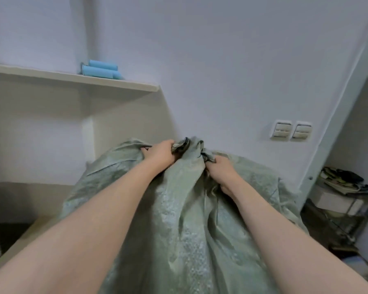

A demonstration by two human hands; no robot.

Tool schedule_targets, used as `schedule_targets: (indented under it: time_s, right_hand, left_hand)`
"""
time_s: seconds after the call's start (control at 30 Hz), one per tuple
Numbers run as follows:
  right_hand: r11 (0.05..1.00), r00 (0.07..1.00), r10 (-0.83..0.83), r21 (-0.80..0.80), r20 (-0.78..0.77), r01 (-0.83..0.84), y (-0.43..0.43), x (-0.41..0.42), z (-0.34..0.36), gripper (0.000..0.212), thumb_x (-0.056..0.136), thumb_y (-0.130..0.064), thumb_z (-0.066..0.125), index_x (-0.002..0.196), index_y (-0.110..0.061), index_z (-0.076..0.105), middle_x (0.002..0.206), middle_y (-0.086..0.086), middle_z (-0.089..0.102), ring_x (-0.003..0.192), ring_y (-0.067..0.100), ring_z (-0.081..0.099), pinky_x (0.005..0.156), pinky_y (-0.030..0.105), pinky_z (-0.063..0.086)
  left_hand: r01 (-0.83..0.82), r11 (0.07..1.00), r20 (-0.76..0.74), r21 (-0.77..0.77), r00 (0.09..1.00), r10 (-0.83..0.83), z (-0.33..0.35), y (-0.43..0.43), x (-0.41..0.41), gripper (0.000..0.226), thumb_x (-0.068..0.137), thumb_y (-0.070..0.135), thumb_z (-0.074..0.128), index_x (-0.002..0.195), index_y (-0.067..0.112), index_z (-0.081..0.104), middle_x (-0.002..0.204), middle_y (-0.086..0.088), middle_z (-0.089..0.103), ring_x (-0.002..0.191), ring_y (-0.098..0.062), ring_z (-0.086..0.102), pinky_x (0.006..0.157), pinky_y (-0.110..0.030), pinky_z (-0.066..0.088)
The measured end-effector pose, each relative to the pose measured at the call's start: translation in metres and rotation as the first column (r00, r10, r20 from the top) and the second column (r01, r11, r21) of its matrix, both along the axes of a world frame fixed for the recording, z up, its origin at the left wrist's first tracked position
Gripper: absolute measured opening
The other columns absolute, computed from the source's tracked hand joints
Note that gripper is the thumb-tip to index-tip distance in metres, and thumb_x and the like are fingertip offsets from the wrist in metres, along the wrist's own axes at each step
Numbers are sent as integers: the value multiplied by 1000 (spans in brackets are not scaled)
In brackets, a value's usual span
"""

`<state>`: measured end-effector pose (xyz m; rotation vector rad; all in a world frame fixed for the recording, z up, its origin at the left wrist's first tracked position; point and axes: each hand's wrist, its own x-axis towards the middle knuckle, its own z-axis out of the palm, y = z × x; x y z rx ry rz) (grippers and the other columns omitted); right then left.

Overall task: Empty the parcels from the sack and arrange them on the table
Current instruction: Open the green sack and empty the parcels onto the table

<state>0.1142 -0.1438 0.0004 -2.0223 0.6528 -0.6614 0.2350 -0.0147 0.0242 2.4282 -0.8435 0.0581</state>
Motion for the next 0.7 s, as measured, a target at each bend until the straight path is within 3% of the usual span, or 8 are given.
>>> schedule_targets:
  time_s: [0.17,0.23,0.3,0.37,0.5,0.57,0.63,0.7]
  right_hand:
    - [991,992,20,-127,-121,-36,4,-6,-8,17,94,-18,52,78,-19,59,74,-4,62,73,15,55,56,24,38]
    - [990,994,35,-132,-107,-49,4,-12,-4,9,93,-22,56,87,-20,63,84,-3,66,84,19,63,67,29,47]
    - [994,998,32,-100,-63,-38,4,-23,2,17,92,-19,60,108,-16,64,103,-1,66,100,19,63,82,26,47]
    - [994,999,-18,-106,-40,14,4,-41,11,36,94,-17,60,128,-11,57,117,5,63,107,18,59,89,25,43]
    - [982,992,-120,-147,-25,116,-1,-82,20,39,94,-24,60,131,-12,56,126,8,62,111,20,58,95,29,44]
    - [974,985,-169,-161,-45,160,-2,-98,18,39,93,-28,60,131,-15,57,125,6,61,111,20,58,94,30,44]
    - [955,970,-228,-213,-82,207,-5,-119,13,41,92,-31,60,131,-18,57,127,7,61,119,24,56,104,35,41]
    - [938,953,-281,-241,-112,249,-14,-143,6,43,91,-33,61,132,-19,55,127,9,61,122,26,54,109,38,36]
  left_hand:
    - [25,1000,-51,-6,998,-25,-7,25,-6,35,92,31,54,127,28,50,122,-2,62,127,-30,48,113,-67,5]
    - [48,999,-97,-22,994,-50,2,28,-21,48,88,26,54,134,30,43,125,-2,60,132,-31,42,111,-69,-10]
    - [17,997,-89,-73,996,-24,11,29,-37,59,84,29,53,140,35,38,146,-2,45,145,-33,22,107,-70,-17]
    - [-43,993,-32,-107,999,40,21,30,-52,67,83,37,51,147,38,30,160,0,21,149,-35,1,107,-72,-14]
    - [-93,991,154,-94,982,107,37,27,-89,89,83,75,41,154,37,3,163,-3,-11,145,-43,-17,104,-74,-13]
    - [-81,996,289,-44,953,91,38,24,-106,94,80,80,40,153,38,-1,161,-3,-20,141,-47,-24,101,-76,-14]
    - [-53,998,398,24,916,39,36,16,-127,96,78,81,41,153,39,0,161,-4,-22,139,-48,-29,101,-78,-15]
    - [-23,994,428,105,903,-24,31,3,-150,100,76,83,43,153,38,-3,160,-5,-23,139,-46,-30,101,-77,-16]
